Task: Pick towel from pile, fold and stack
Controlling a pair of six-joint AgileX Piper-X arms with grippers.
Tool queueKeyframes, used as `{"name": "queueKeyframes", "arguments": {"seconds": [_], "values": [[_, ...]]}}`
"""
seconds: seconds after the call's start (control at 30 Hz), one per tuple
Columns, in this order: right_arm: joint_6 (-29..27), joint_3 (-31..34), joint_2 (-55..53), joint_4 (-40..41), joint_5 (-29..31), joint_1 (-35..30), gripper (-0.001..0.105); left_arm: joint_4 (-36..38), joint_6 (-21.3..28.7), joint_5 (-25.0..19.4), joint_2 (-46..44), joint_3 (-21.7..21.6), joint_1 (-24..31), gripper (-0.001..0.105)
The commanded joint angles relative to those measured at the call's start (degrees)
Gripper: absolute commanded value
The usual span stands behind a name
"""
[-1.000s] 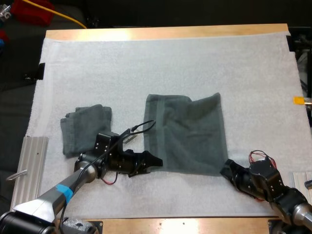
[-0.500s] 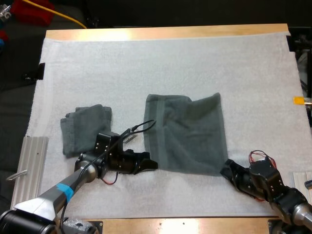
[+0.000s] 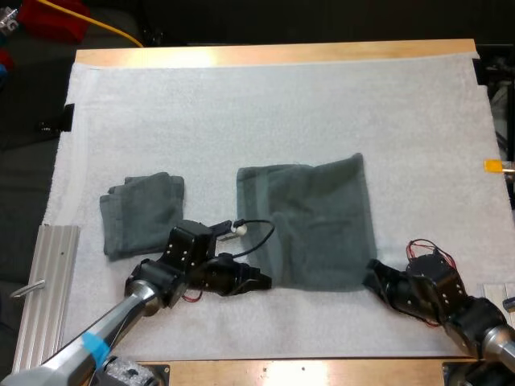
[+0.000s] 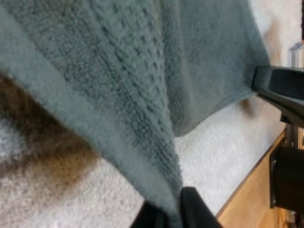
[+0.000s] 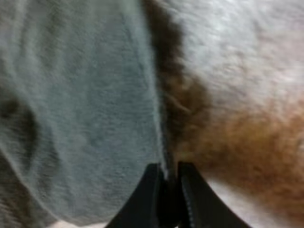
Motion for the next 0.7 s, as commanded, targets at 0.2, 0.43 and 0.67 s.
{"name": "queueKeyframes", "arguments": {"seconds": [0.2, 0.43, 0.67], "values": [[-6.1, -4.4, -1.4, 9.7, -0.8, 0.0, 0.002, 13.5, 9.6, -5.4, -0.5, -0.2, -0.3, 0.0], [-8.7, -6.9, -4.3, 18.2, -1.3, 0.8, 0.002, 24.1, 16.7, -15.0, -0.5, -2.6, -8.6, 0.0], [-8.0, -6.9, -7.1, 24.1, 2.2, 9.2, 0.002, 30.3, 18.2, -22.6, -0.6, -6.7, -16.2, 0.0]]}}
